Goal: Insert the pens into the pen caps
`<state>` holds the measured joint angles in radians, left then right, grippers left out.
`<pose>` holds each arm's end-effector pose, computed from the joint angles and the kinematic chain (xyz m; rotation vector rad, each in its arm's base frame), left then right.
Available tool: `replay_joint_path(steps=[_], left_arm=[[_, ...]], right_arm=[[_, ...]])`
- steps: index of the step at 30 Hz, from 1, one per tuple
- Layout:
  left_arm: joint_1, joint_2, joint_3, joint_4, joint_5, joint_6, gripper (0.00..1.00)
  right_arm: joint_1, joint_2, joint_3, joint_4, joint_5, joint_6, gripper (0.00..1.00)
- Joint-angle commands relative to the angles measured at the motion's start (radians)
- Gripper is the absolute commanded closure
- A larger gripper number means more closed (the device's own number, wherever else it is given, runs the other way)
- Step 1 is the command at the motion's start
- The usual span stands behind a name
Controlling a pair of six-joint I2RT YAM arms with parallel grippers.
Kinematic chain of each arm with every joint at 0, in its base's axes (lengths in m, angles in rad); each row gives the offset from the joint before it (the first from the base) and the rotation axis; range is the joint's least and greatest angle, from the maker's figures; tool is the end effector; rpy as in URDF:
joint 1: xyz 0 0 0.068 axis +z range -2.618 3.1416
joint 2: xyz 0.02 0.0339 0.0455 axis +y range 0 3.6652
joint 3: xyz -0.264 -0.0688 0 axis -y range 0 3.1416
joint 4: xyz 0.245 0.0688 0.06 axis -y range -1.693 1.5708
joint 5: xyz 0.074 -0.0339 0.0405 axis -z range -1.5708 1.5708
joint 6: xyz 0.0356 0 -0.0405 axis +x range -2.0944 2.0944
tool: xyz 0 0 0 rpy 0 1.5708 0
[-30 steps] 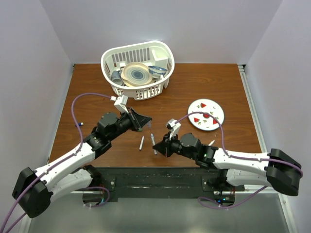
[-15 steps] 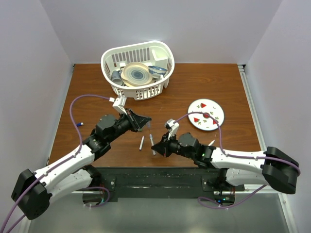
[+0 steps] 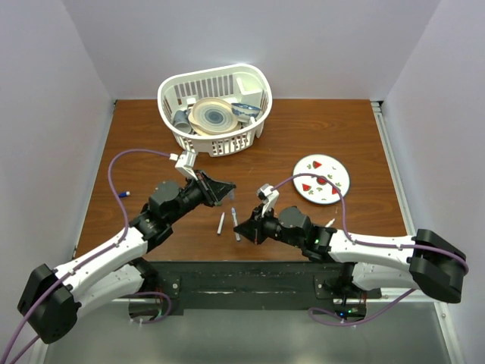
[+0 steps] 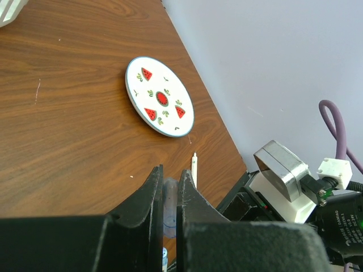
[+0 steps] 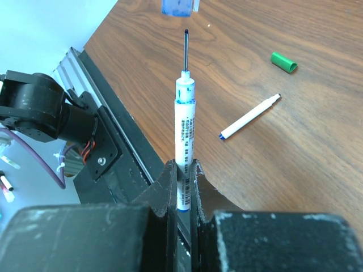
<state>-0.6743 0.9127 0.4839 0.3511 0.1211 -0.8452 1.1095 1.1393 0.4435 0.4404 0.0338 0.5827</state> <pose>0.1655 -0.1378 0.2666 -0.0531 1.8049 -1.2280 0.1088 0.2163 0.2146 -0.4925 1.9260 1.1273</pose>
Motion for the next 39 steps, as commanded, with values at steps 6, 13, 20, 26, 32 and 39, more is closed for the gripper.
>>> replay_joint_path(steps=[6,13,20,26,32,39], left_arm=[[0.005,-0.028,-0.016,0.062,-0.021,0.034,1.0],[0.007,-0.035,-0.042,0.088,0.0,0.031,1.0],[0.007,-0.069,-0.073,0.124,0.031,0.017,1.0],[0.007,-0.078,-0.103,0.219,0.126,-0.021,1.0],[0.005,-0.106,-0.13,0.232,0.17,-0.02,0.96],[0.004,-0.12,-0.108,0.278,0.258,-0.012,0.61]], right_arm=[[0.0,0.007,0.052,0.057,0.014,0.008,1.0],[-0.002,0.004,0.066,0.06,0.041,0.008,1.0],[-0.002,0.0,0.103,0.031,0.078,-0.003,1.0],[-0.004,0.007,0.148,0.003,0.13,-0.014,1.0],[-0.005,-0.013,0.218,-0.06,0.172,-0.07,1.0],[-0.004,-0.038,0.244,-0.1,0.16,-0.109,1.0]])
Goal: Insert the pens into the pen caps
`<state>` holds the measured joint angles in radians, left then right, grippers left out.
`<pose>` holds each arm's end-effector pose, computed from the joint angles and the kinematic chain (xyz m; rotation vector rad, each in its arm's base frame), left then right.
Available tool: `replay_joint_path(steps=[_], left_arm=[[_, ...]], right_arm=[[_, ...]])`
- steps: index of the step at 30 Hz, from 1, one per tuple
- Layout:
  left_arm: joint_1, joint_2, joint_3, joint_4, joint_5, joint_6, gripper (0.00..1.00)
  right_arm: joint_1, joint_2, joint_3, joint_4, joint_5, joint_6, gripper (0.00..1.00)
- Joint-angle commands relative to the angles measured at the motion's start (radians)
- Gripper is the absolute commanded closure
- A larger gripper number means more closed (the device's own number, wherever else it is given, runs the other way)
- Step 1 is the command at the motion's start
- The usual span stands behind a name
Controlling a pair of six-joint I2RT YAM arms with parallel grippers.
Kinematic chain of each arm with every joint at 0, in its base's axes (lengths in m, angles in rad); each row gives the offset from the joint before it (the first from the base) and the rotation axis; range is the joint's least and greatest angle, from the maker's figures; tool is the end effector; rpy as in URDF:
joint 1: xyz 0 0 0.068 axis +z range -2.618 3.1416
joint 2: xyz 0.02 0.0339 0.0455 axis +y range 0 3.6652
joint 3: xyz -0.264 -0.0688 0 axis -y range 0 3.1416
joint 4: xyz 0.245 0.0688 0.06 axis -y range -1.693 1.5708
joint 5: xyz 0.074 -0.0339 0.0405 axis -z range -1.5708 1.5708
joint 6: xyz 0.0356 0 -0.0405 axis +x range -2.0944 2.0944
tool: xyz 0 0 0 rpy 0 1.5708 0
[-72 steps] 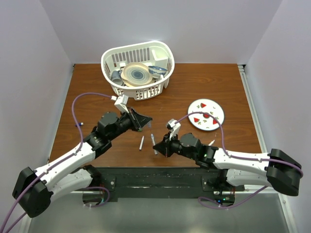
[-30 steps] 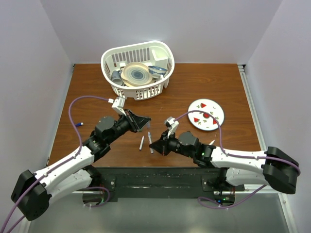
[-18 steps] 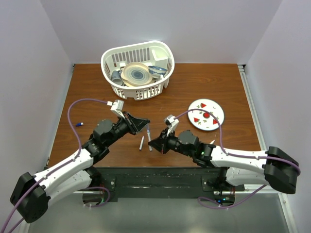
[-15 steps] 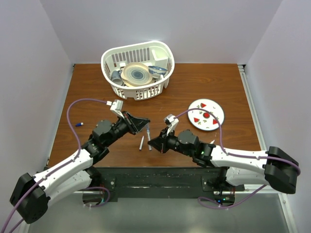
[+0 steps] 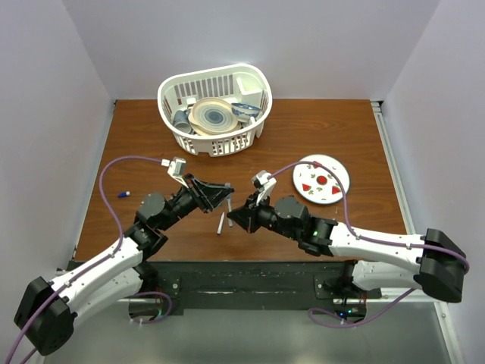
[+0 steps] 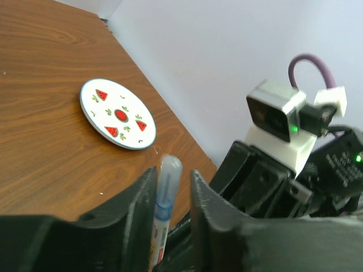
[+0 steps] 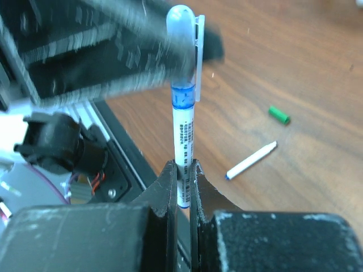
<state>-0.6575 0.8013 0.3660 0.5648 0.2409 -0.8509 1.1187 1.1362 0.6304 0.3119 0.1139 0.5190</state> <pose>0.1463 -0.1237 0.2682 0.0647 1.6054 -1.3814 0.1170 0.2317 0.2657 -0.4744 1.8350 1.0639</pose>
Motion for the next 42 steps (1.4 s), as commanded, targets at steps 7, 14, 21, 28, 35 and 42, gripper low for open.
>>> replay_joint_path(steps=[7,14,21,28,35,42], left_arm=[[-0.013,0.006,0.028,0.063,0.176,0.013,0.57],[-0.013,0.024,0.027,0.073,0.196,0.019,0.6],[-0.017,0.035,0.039,0.064,0.209,0.024,1.0],[-0.021,0.006,0.059,0.067,0.218,0.012,1.0],[-0.022,-0.017,0.05,0.141,0.262,-0.023,1.0],[-0.024,-0.024,0.027,0.182,0.267,-0.039,1.0]], right_arm=[[-0.014,-0.062,0.052,0.019,0.075,-0.054,1.0],[-0.014,-0.076,0.051,0.016,0.076,-0.056,1.0],[-0.013,-0.087,0.054,0.006,0.047,-0.059,1.0],[-0.013,-0.101,0.006,0.001,-0.084,-0.016,0.53],[-0.014,-0.092,-0.02,0.046,-0.158,0.027,0.51],[-0.013,-0.082,-0.031,0.134,-0.192,0.038,0.59]])
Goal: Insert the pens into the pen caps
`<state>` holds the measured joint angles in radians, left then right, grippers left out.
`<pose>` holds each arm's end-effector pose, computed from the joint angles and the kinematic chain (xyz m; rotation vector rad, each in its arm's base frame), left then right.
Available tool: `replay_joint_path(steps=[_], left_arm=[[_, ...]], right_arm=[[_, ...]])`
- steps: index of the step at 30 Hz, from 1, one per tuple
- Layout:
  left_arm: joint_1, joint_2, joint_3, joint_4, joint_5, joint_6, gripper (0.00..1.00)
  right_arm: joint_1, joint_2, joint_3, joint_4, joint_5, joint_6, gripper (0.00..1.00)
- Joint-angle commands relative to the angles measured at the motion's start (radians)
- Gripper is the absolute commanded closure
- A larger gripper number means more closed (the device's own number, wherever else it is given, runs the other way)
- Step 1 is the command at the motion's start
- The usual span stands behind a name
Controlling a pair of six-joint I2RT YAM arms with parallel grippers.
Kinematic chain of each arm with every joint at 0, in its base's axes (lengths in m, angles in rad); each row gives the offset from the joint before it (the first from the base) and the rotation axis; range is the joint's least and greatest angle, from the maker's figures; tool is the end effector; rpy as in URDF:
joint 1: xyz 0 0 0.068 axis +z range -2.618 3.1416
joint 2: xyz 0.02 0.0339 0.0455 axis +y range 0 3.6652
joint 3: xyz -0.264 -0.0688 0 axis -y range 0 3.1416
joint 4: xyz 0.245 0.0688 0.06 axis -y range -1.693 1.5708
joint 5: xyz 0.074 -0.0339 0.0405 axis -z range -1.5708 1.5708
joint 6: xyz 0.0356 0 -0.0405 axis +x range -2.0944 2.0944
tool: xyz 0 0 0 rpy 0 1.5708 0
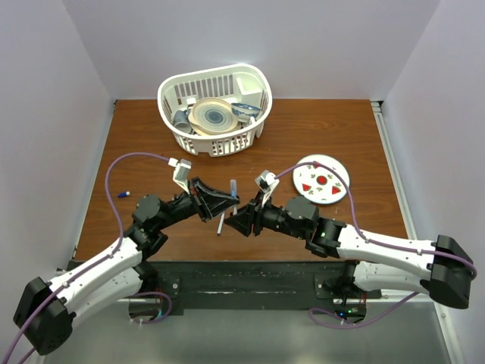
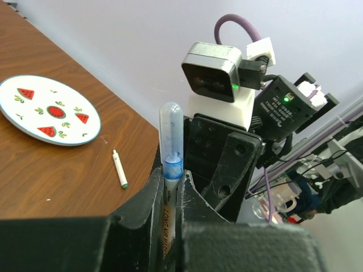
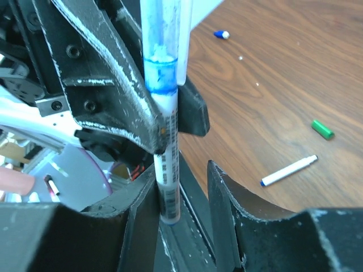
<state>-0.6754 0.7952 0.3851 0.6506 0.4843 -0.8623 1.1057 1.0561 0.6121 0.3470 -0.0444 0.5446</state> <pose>0.1350 -0.1294 0.2845 0.3268 1.5212 -1.5790 0.1090 0.2207 0.2816 -0.5438 1.7538 1.2515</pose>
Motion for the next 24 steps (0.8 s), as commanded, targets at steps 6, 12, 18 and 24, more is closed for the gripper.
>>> replay_joint_path(steps=[6,12,18,24], left_arm=[[-0.007,-0.011,0.001,0.147,0.037,-0.044,1.0],[-0.009,-0.03,0.067,0.002,0.02,0.018,0.33],[-0.007,-0.014,0.164,-0.178,-0.009,0.123,0.26],[-0.009,0.048,0.255,-0.275,-0.012,0.195,0.18]], right_arm=[[-0.001,0.054,-0.006,0.17,-0.081,0.037,1.0],[0.0,0.033,-0.018,0.158,-0.087,0.026,1.0],[-0.001,0.028,-0.04,0.168,-0.15,0.029,1.0],[-0.001,0.021,-0.04,0.15,-0.189,0.015,1.0]])
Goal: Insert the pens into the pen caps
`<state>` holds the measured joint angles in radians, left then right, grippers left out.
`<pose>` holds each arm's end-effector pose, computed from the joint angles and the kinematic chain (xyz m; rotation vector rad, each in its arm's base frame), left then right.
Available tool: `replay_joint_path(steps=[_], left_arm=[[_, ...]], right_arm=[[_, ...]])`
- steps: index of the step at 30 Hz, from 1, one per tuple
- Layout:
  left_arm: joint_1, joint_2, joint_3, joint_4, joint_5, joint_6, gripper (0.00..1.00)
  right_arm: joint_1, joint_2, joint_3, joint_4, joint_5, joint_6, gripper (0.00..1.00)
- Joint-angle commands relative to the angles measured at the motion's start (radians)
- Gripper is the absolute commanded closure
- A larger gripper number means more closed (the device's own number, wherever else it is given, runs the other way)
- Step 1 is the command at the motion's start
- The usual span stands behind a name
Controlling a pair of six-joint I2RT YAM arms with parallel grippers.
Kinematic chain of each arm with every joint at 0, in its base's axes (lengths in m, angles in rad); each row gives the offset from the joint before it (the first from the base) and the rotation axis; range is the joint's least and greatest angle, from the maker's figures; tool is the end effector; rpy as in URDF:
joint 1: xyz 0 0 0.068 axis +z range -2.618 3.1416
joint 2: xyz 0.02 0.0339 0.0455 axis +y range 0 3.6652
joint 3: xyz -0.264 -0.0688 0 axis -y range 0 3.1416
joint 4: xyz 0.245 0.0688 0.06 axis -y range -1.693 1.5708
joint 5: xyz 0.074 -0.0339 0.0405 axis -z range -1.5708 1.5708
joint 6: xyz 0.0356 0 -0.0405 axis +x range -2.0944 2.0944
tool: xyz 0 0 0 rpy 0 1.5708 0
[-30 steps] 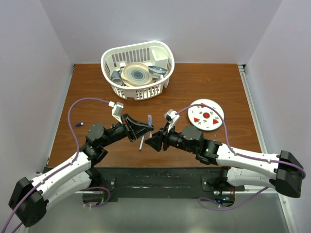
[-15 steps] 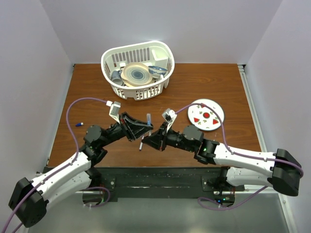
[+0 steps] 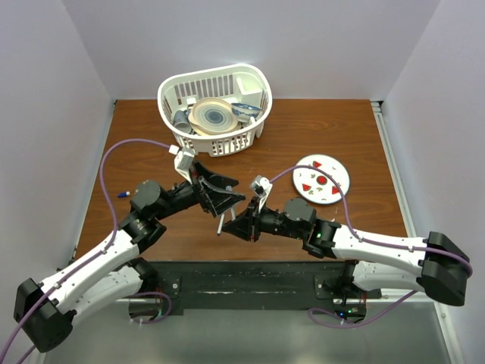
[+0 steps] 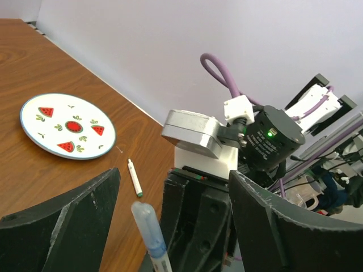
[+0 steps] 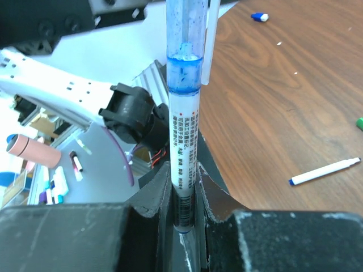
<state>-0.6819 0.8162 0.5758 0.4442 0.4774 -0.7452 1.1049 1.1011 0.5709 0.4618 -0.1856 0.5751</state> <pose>0.1410 -0.1355 0.3272 0.4011 1.5159 -1.4838 0.1069 0.2272 0.2693 -0.6355 1.7323 1.3925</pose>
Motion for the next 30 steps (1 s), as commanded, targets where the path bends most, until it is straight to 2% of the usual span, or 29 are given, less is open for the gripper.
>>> replay_joint_path(steps=[1,3,4,8,15,17,18,19,20,23,26,30], left_arm=[[-0.001,0.032,0.067,-0.062,0.004,0.078,0.19],[-0.001,0.046,0.075,-0.049,0.023,0.075,0.24],[-0.001,0.054,0.078,-0.048,0.029,0.078,0.31],[-0.001,0.061,0.087,-0.048,0.046,0.075,0.46],[-0.002,0.064,0.093,-0.05,0.047,0.047,0.54],[-0.001,0.069,0.093,-0.047,0.059,0.044,0.65],[-0.001,0.073,0.09,-0.039,0.067,0.038,0.84],[-0.001,0.077,0.085,-0.033,0.073,0.032,0.95],[-0.001,0.078,0.078,-0.01,0.088,0.02,1.0],[-0.001,0.078,0.001,0.135,0.142,-0.078,1.0],[-0.011,0.072,-0.095,0.285,0.188,-0.206,1.0],[-0.027,0.037,-0.157,0.236,0.199,-0.198,1.0]], right_arm=[[0.001,-0.026,0.001,0.035,-0.048,-0.015,1.0],[0.0,-0.03,0.001,0.034,-0.049,-0.014,1.0],[0.001,-0.03,0.001,0.037,-0.051,-0.012,1.0],[0.0,-0.029,-0.002,0.048,-0.06,-0.008,1.0],[0.0,-0.024,-0.006,0.057,-0.075,0.0,1.0],[0.0,-0.024,-0.006,0.058,-0.077,0.003,1.0],[0.001,-0.023,-0.006,0.061,-0.077,0.006,1.0],[0.0,-0.023,-0.005,0.066,-0.074,0.006,1.0],[0.0,-0.023,0.004,0.07,-0.058,0.006,1.0],[0.0,-0.018,0.044,0.084,-0.028,-0.009,1.0],[-0.01,-0.01,0.133,-0.001,0.001,-0.055,1.0],[-0.088,-0.024,0.196,0.0,-0.035,-0.052,1.0]])
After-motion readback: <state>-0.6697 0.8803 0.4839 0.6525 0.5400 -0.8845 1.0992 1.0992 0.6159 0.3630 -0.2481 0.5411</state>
